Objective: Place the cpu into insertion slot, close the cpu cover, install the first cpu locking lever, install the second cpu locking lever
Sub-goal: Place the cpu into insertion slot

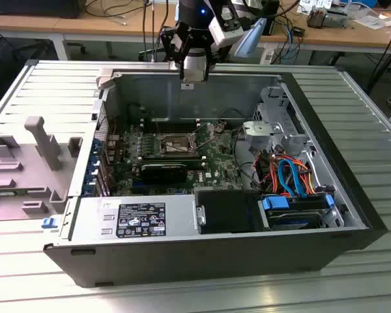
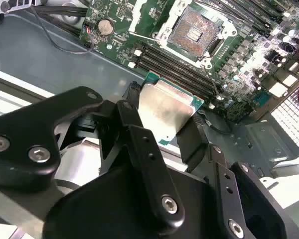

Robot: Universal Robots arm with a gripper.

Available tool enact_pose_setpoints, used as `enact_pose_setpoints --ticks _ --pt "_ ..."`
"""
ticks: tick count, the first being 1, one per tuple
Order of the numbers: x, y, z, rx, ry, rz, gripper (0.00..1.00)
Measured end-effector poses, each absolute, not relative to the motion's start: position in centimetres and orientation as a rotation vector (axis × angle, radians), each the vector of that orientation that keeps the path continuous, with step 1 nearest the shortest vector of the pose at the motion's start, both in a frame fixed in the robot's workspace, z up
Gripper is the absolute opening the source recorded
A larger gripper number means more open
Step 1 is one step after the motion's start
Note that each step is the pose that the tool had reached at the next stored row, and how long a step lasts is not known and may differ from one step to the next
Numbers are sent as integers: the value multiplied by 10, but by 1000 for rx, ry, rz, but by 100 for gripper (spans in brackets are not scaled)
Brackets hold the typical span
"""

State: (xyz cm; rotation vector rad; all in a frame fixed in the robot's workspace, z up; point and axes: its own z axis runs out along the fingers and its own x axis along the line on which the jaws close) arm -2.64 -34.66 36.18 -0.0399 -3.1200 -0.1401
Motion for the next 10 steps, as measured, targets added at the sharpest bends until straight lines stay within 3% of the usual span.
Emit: enact_pose_setpoints --ticks 10 --pt "-28 -350 359 -40 -3120 -140 55"
